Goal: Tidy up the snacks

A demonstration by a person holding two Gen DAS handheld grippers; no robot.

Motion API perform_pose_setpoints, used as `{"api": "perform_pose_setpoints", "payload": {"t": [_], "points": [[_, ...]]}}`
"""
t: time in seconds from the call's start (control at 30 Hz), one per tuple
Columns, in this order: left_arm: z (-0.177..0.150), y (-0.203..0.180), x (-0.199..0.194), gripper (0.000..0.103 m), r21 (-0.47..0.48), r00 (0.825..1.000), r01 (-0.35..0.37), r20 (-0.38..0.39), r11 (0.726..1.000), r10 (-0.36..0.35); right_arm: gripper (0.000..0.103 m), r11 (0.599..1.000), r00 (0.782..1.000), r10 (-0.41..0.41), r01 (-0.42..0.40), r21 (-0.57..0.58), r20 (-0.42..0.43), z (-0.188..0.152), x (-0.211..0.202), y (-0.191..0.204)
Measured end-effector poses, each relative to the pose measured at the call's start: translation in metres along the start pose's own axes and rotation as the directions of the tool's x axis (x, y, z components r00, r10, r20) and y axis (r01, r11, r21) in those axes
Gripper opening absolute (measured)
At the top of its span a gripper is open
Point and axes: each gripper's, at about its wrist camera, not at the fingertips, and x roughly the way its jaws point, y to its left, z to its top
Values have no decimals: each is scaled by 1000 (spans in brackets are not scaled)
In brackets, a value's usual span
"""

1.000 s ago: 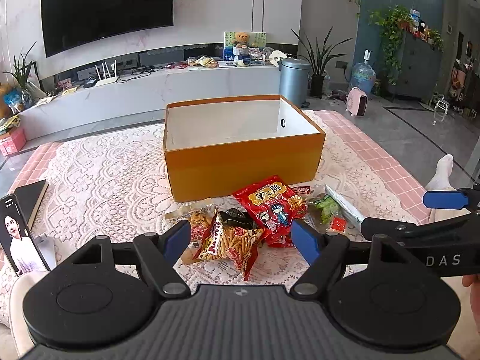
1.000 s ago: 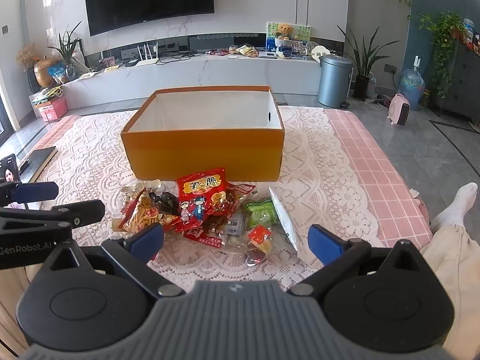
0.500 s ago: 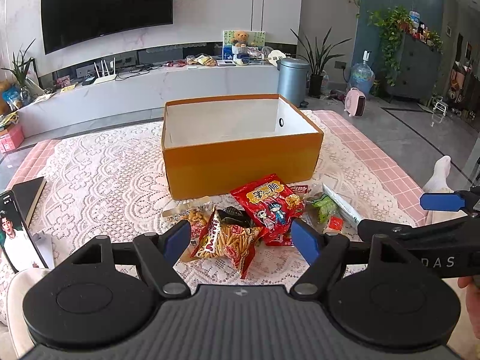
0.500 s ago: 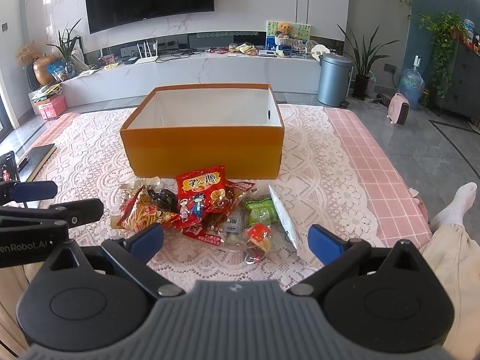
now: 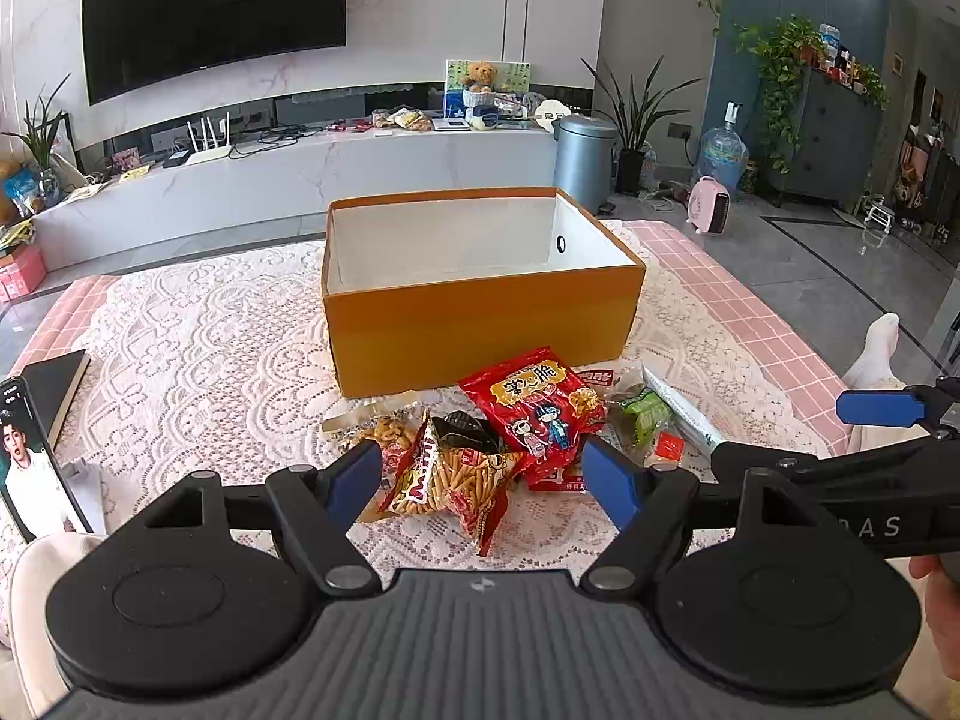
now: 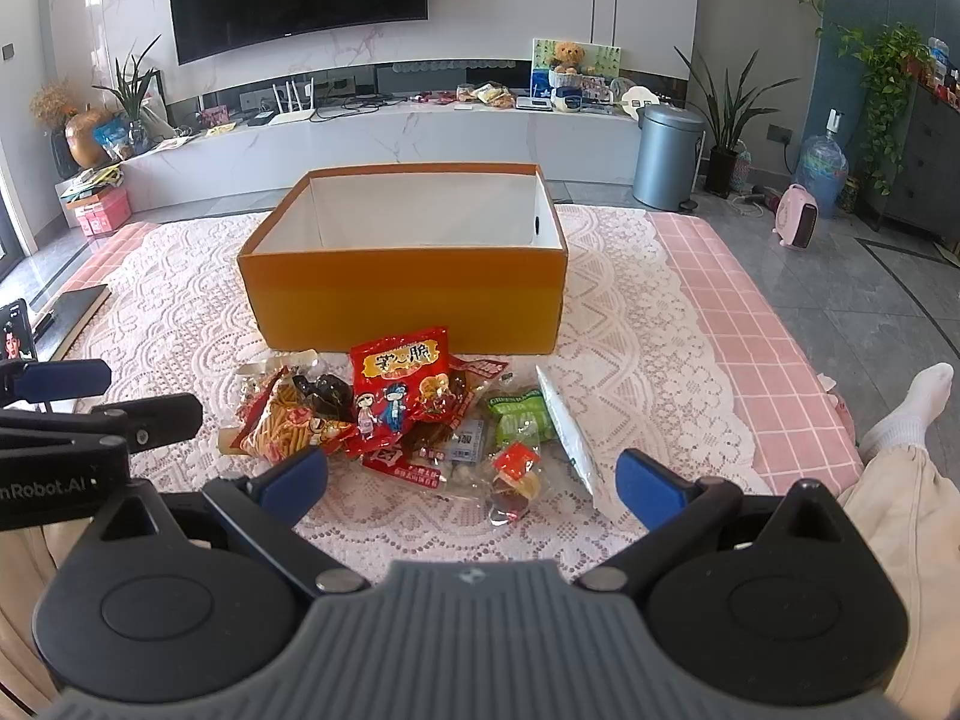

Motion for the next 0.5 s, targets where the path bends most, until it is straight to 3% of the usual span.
{"api": "perform_pose_setpoints", "payload": {"t": [0.3,0.43,0.5], "points": [[-2,1,3,89,3,1000,8,-3,1000,-8,99,1000,1000,1,-1,4,3,-2,1,-1],[-4,11,8,89,-1,1000,13,6,1000,-13,99,999,998,6,-8,34,59,-7,2,-6],[-5,17,11,83,-8,1000,23,10,1000,-23,99,999,997,12,-15,40,72,-8,6,-10]]}}
